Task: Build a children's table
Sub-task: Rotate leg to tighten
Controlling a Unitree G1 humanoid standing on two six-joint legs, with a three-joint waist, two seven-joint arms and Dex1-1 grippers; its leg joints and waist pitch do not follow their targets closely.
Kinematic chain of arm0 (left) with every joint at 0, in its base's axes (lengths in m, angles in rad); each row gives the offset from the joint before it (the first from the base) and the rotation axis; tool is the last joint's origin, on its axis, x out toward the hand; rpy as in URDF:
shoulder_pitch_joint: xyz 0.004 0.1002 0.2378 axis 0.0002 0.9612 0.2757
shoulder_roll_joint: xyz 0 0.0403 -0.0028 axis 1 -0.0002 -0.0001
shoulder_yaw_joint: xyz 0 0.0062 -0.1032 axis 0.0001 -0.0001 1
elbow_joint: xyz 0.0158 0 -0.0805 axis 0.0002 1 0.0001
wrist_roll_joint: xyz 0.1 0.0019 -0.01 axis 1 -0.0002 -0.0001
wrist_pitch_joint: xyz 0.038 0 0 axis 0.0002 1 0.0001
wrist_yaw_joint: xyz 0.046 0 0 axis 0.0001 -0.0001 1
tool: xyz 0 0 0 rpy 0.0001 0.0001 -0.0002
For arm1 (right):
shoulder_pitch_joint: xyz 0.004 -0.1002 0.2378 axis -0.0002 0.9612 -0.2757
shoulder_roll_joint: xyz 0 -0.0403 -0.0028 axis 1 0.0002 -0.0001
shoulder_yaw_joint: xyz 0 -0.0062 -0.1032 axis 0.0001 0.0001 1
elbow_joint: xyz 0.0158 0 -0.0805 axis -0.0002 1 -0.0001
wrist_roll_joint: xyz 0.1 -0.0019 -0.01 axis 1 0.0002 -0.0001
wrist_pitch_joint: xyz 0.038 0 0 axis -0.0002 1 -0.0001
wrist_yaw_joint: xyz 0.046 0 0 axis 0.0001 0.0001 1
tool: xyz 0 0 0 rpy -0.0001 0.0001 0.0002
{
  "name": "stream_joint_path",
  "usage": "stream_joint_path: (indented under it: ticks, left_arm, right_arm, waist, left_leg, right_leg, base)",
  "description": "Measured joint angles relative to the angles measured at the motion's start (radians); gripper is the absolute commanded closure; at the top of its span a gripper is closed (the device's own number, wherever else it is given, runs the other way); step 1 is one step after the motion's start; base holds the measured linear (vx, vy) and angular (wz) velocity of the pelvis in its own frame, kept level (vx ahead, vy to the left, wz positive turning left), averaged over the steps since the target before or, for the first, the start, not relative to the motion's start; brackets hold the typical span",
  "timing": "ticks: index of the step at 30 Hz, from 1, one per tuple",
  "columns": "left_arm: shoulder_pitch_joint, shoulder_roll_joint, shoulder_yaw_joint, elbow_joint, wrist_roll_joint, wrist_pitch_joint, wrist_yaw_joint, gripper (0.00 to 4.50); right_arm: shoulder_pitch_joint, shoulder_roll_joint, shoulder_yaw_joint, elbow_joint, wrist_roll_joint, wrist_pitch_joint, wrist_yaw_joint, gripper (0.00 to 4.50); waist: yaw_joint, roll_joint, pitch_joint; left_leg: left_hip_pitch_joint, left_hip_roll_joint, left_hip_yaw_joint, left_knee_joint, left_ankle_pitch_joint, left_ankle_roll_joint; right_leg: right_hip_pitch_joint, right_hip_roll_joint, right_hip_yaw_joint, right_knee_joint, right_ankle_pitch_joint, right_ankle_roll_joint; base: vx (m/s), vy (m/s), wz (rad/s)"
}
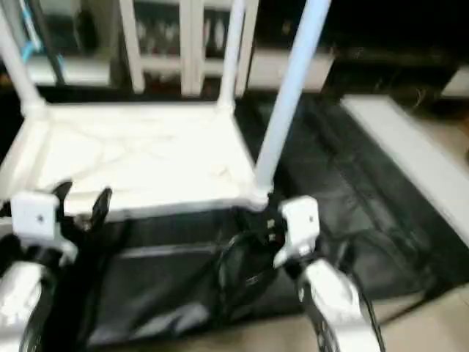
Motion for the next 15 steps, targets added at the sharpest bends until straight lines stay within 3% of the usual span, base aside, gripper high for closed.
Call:
stream_joint_path:
  ticks: [1,2,3,4,6,7,9,10,13,14,15]
  left_arm:
    - [-0.009,0.001,0.011,-0.004,0.005,0.001,0.018,0.81]
    - [-0.01,0.003,0.026,-0.005,0.011,0.003,0.034,0.81]
    - [-0.007,0.001,0.041,-0.005,0.022,0.003,0.054,0.81]
    - [-0.005,-0.01,0.062,-0.005,0.032,0.003,0.084,0.81]
    - [-0.003,-0.019,0.08,-0.004,0.037,0.014,0.113,0.81]
    - [-0.004,-0.019,0.08,-0.005,0.036,0.017,0.118,0.81]
    - [-0.008,-0.019,0.075,-0.005,0.035,0.022,0.117,0.81]
    - [-0.011,-0.018,0.067,-0.005,0.031,0.022,0.114,0.81]
    - [-0.011,-0.017,0.035,-0.005,0.026,0.022,0.097,0.81]
    - [-0.011,-0.017,0.02,-0.005,0.021,0.022,0.089,0.81]
    - [-0.011,-0.018,0.006,-0.005,0.021,0.022,0.085,0.81]
  right_arm:
    - [0.007,0.0,0.009,0.006,-0.002,0.001,0.0,0.43]
    - [0.006,-0.001,0.017,0.009,-0.007,0.002,0.0,0.43]
    - [0.0,-0.002,0.02,0.009,-0.024,-0.005,-0.002,0.43]
    - [-0.012,-0.005,0.021,0.022,-0.047,-0.032,-0.011,0.43]
    - [-0.026,-0.012,0.022,0.057,-0.077,-0.046,-0.023,0.43]
    - [-0.035,-0.027,0.021,0.076,-0.081,-0.047,-0.028,0.43]
    - [-0.049,-0.032,0.013,0.085,-0.077,-0.04,-0.027,0.43]
    - [-0.061,-0.027,0.009,0.088,-0.068,-0.035,-0.022,0.43]
    - [-0.088,-0.021,0.004,0.088,-0.032,-0.015,-0.001,0.43]
    - [-0.088,-0.022,0.005,0.088,-0.027,-0.007,0.005,0.43]
    - [-0.086,-0.029,0.009,0.088,-0.028,-0.008,0.017,0.43]
  waist:
    - [-0.023,-0.007,0.0]
    - [-0.027,-0.019,0.0]
    - [-0.028,-0.028,0.001]
    - [-0.025,-0.036,0.002]
    - [-0.003,-0.044,0.003]
    - [0.01,-0.047,0.005]
    - [0.026,-0.039,0.014]
    - [0.032,-0.038,0.018]
    - [0.049,-0.043,0.02]
    - [0.055,-0.044,0.021]
    - [0.063,-0.045,0.022]
  left_leg:
    - [0.004,0.005,-0.004,-0.01,0.024,0.075]
    - [0.004,0.008,-0.006,-0.011,0.029,0.076]
    - [0.004,0.009,-0.006,-0.012,0.032,0.079]
    - [0.0,0.01,0.001,-0.019,0.037,0.073]
    - [0.005,0.008,0.008,-0.052,0.041,0.066]
    - [0.018,0.011,0.021,-0.073,0.041,0.066]
    - [0.024,0.017,0.035,-0.094,0.041,0.066]
    - [0.029,0.021,0.042,-0.101,0.042,0.064]
    - [0.029,0.035,0.058,-0.104,0.052,0.049]
    - [0.03,0.036,0.06,-0.104,0.054,0.049]
    - [0.022,0.034,0.054,-0.104,0.057,0.052]
  right_leg:
    - [-0.02,0.03,0.055,0.026,-0.004,-0.021]
    - [-0.026,0.048,0.087,0.045,-0.004,-0.02]
    - [-0.022,0.052,0.109,0.035,-0.005,-0.016]
    - [-0.019,0.047,0.124,0.018,-0.004,0.032]
    - [-0.025,0.044,0.124,0.003,0.009,0.027]
    - [-0.026,0.042,0.126,-0.007,0.013,0.024]
    - [-0.026,0.042,0.126,-0.016,0.014,0.023]
    - [-0.027,0.042,0.125,-0.018,0.015,0.021]
    - [-0.031,0.044,0.124,-0.017,0.027,0.012]
    - [-0.032,0.044,0.124,-0.016,0.027,0.012]
    - [-0.023,0.041,0.117,-0.017,0.028,0.012]
  base:
    - [0.0,0.0,0.0]
    - [0.0,0.0,0.0]
    - [-0.078,-0.019,0.16]
    - [-0.139,-0.082,-0.13]
    - [-0.143,-0.093,-0.13]
    - [-0.115,-0.1,-0.03]
    - [-0.102,-0.089,-0.04]
    - [-0.069,-0.055,-0.02]
    - [-0.023,-0.018,-0.01]
    - [0.0,0.0,0.0]
    - [0.0,0.0,0.0]
